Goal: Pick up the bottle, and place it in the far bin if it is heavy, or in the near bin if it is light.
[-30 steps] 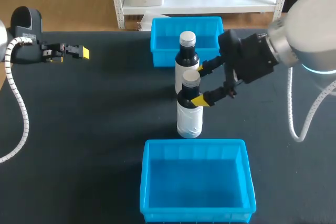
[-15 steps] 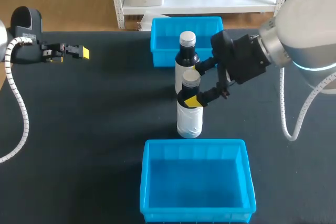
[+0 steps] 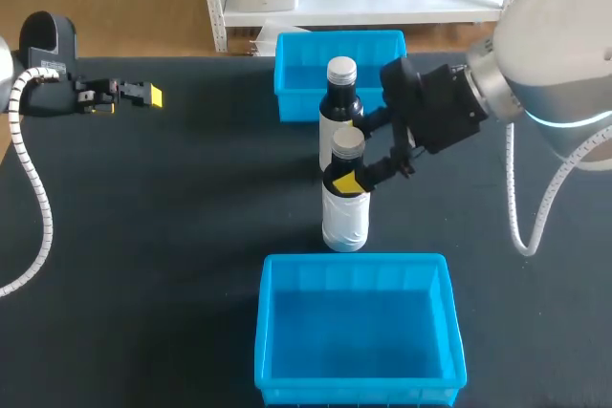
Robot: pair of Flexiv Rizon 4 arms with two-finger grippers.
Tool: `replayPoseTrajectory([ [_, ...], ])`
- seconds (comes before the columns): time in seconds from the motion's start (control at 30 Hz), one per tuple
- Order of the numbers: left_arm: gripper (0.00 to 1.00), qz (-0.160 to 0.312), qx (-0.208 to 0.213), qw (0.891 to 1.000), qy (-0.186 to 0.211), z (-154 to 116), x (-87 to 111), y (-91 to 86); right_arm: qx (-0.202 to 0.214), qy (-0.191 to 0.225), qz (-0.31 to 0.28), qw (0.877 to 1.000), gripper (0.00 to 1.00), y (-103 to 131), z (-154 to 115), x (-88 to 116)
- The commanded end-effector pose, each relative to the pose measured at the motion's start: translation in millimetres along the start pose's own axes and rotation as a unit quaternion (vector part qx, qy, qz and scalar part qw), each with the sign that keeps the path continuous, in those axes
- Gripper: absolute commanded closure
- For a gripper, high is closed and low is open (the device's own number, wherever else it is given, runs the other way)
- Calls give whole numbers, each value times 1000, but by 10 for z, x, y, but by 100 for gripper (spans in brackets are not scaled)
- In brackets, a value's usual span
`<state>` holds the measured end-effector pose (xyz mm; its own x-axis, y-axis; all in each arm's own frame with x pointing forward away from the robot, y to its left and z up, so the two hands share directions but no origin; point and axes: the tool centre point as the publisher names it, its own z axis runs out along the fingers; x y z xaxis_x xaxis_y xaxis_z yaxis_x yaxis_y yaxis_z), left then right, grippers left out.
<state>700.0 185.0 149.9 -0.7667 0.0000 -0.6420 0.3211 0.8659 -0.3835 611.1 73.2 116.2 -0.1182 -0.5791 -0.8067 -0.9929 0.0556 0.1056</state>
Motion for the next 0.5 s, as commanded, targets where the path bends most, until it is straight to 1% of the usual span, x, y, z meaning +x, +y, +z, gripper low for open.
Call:
replayPoseTrajectory([
  [0.03, 0, 0, 0, 1000, 0, 0, 0, 0, 1, -2, 0, 1000, 36, 8, -4, 11],
  [0.07, 0, 0, 0, 1000, 0, 0, 0, 0, 0, -2, 0, 1000, 43, 10, -4, 12],
  [0.13, 0, 0, 0, 1000, 0, 0, 0, 0, -1, -2, 0, 1000, 42, 15, 1, 14],
  [0.27, 0, 0, 0, 1000, 0, 0, 0, 0, -3, -2, -1, 1000, 36, 28, 16, 11],
  [0.4, 0, 0, 0, 1000, 0, 0, 0, 0, -5, -4, -1, 1000, 36, 34, 28, 7],
  [0.43, 0, 0, 0, 1000, 0, 0, 0, 0, -6, -4, -2, 1000, 38, 34, 31, 7],
  [0.47, 0, 0, 0, 1000, 0, 0, 0, 0, -6, -4, -2, 1000, 48, 34, 33, 6],
  [0.5, 0, 0, 0, 1000, 0, 0, 0, 0, -6, -5, -2, 1000, 51, 34, 35, 5],
])
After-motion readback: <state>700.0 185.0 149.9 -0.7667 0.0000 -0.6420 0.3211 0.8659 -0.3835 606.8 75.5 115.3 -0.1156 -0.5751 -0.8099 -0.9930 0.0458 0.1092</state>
